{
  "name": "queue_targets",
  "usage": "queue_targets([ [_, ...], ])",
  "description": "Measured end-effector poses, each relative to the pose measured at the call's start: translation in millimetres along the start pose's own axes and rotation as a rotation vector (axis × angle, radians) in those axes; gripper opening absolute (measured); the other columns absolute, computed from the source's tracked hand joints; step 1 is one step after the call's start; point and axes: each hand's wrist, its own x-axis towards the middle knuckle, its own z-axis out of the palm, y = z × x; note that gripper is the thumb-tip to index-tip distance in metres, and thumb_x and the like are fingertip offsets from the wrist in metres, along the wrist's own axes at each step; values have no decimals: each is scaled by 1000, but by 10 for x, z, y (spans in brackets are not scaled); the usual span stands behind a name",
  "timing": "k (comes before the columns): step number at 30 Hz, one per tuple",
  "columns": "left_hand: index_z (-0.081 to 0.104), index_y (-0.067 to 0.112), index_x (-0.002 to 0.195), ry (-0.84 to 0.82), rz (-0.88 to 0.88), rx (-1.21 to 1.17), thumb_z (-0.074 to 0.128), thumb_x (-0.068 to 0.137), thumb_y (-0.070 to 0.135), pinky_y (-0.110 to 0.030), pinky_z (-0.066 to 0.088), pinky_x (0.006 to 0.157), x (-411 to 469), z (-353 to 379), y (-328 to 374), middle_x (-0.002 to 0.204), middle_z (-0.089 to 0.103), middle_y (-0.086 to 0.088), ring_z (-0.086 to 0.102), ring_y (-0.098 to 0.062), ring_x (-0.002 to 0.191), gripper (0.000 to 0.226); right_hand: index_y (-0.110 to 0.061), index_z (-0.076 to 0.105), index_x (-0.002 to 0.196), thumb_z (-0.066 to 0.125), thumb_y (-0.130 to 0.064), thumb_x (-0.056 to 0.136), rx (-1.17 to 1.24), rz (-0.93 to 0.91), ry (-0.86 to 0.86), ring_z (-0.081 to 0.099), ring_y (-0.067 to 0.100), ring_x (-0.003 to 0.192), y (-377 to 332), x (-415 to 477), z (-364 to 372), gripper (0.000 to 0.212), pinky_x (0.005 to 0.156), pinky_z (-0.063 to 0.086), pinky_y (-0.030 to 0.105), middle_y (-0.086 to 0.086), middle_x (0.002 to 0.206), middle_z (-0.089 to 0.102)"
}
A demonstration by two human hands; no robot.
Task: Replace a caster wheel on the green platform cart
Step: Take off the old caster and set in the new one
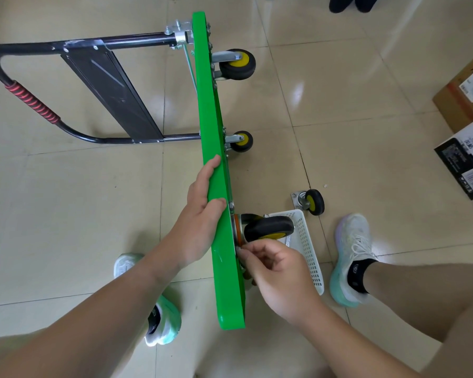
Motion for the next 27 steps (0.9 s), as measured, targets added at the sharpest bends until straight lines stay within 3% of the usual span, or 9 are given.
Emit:
queue_targets([
  [2,22,71,145,-6,3,-2,41,77,47,-52,40,114,-3,-3,-1,155,37,8,47,-16,135,74,-25,75,90,70,-23,92,-17,5,8,68,14,76,18,-7,-11,6,67,52,24,-1,81,74],
  [6,21,69,146,0,4,2,40,84,37,-49,40,115,-2,0,4,154,37,8,47,-11,133,72,-30,74,97,70,-14,92,15,-12,-25,71,22,81,9,-18,28,17,72,59,36,3,85,75],
  [9,21,71,143,2,10,7,39,85,35,-49,40,114,-7,4,9,153,37,9,47,-11,132,71,-25,76,93,66,-26,95,-48,-7,-21,71,18,78,12,8,-8,10,69,56,35,-1,82,75],
  [11,21,71,143,1,9,5,39,85,36,-50,42,113,-5,1,6,153,38,9,49,-13,131,70,-24,75,86,62,-35,97,-119,-20,-9,68,19,74,18,16,-39,20,67,55,39,0,76,73],
  [13,21,71,144,0,12,8,40,83,40,-50,40,115,-4,-4,5,154,37,9,47,-13,134,71,-25,75,90,64,-28,96,-51,-11,5,69,21,75,15,5,-24,12,66,55,35,1,79,74],
  [15,21,70,145,0,15,10,40,82,41,-50,38,117,-2,-7,6,155,35,10,44,-12,137,72,-27,75,96,68,-17,94,12,3,-2,71,26,79,16,-7,16,13,71,58,40,5,83,75],
  [18,20,70,145,-3,6,14,39,85,36,-50,40,115,-3,-2,7,154,36,10,47,-11,134,71,-31,75,95,69,-21,93,-22,5,-32,72,25,79,31,1,13,12,74,60,45,2,84,76],
  [23,20,69,146,-7,4,12,39,85,36,-50,41,114,-10,-6,11,154,37,8,48,-13,133,71,-22,75,101,67,-17,94,27,54,-56,73,17,84,13,2,-20,12,72,56,28,-2,90,77],
  [27,20,70,145,-6,11,19,39,86,35,-47,41,114,-17,-5,14,154,35,11,48,-8,131,70,-22,76,98,68,-20,95,-7,47,-50,73,22,82,37,8,1,9,76,60,40,1,86,77],
])
